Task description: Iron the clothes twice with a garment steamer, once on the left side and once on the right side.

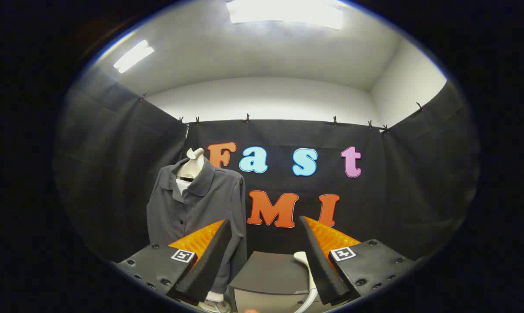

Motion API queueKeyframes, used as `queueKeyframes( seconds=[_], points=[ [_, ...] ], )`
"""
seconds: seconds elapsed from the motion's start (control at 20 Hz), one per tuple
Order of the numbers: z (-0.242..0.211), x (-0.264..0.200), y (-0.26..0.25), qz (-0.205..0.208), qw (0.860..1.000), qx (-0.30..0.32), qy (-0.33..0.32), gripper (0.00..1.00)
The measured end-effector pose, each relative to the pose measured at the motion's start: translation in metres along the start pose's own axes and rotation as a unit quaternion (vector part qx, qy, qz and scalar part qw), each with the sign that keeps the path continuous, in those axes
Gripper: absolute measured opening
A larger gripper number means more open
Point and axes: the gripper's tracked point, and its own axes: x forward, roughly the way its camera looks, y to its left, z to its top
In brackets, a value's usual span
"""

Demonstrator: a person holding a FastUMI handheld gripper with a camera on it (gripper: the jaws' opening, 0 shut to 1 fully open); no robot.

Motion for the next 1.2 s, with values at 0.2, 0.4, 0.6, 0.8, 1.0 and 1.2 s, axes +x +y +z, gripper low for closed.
queueKeyframes(
  seconds=[0.2,0.4,0.6,0.8,1.0,1.2],
  points=[
    [-0.007,-0.002,-0.012,-0.01,1.0,0.015,0.01,0.97],
    [-0.012,-0.001,-0.015,-0.008,1.0,0.01,0.02,0.97],
    [-0.01,-0.001,-0.02,-0.009,1.0,0.013,0.016,0.97],
    [-0.014,-0.002,-0.022,-0.009,0.999,0.023,0.021,0.97],
    [-0.014,-0.004,-0.026,-0.007,0.999,0.024,0.025,0.97],
    [-0.027,0.001,-0.035,-0.008,0.999,0.021,0.042,0.97]
  ],
)
